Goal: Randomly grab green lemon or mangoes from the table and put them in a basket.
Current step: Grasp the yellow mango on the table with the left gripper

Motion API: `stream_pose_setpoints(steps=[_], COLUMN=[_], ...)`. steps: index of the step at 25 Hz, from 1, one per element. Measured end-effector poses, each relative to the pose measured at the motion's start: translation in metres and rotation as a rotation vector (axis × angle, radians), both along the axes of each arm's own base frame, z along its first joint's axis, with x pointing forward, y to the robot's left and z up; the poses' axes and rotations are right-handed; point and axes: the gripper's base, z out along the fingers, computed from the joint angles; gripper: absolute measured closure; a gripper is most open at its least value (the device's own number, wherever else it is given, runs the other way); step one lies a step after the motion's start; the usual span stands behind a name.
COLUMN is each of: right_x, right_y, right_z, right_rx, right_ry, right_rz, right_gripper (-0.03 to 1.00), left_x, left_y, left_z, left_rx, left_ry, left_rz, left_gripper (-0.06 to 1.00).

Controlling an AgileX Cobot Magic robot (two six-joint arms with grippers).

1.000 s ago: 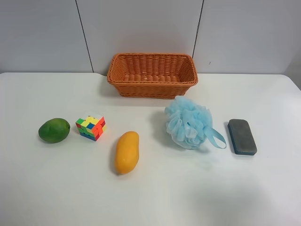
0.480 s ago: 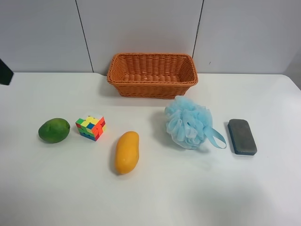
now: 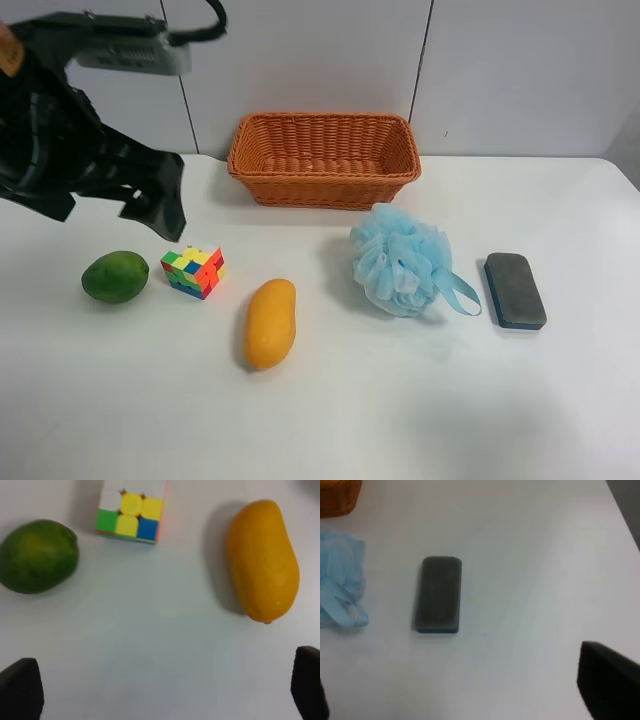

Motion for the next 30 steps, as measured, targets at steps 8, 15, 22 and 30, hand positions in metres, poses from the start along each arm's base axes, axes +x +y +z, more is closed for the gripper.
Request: stream_pose_setpoints(steps=[8,15,22,30], right_x=[0.0,0.0,0.0,0.0], right_y=[0.0,0.0,0.0,0.0], right_z=[0.0,0.0,0.0,0.0], right_rx=[0.0,0.0,0.0,0.0], right_ry=[0.0,0.0,0.0,0.0], right_rz=[0.0,0.0,0.0,0.0], right_gripper=[-0.03,-0.03,-0.03,-0.03], left_x=[0.008,0.023,0.032,0.04], left_y=[-0.045,-0.066,-0.081,-0.092], left_z=[-0.049,-0.082,-0.115,-0.137], left_rx=[0.01,-0.035,-0.055,-0.104], left_ry=[0.112,0.154,0.195,0.189], left_rz=[0.036,0.07,0.092,0.104], left_gripper=[-0.05,-0.05,-0.05,-0.05])
